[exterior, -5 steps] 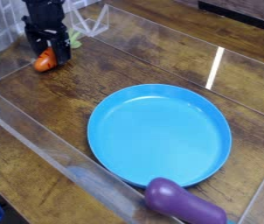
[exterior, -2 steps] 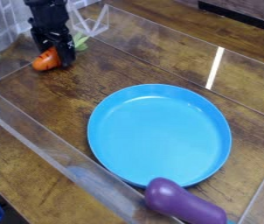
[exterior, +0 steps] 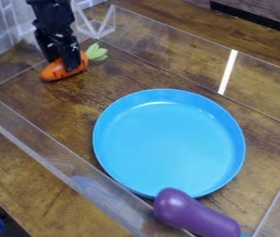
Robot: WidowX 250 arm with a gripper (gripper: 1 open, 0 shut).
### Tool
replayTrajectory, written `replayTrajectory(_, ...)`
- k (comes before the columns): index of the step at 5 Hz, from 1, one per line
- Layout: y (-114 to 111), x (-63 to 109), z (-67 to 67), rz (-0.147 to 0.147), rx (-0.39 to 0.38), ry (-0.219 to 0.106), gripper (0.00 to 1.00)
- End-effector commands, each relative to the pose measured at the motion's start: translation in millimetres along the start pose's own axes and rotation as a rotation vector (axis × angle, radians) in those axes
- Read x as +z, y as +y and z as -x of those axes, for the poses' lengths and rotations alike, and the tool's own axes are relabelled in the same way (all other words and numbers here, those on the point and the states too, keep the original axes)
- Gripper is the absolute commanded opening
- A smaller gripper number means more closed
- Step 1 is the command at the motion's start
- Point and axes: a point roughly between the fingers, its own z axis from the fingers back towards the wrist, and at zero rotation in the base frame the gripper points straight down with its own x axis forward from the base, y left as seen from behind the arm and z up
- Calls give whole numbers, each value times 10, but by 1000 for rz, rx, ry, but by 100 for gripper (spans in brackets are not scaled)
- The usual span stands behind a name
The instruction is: Remove the carrot from the blue tray and put it on the table
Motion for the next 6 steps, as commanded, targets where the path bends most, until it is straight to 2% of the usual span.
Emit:
replayTrajectory(1, 4, 475, -208, -72, -21, -103, 100)
replayTrajectory(3, -304, 226, -255, -60, -84, -98, 100)
replayTrajectory(4, -352, 121, -296, -61, -114, -96, 100)
replayTrajectory(6, -409, -130, -311, -68, -115, -84, 100)
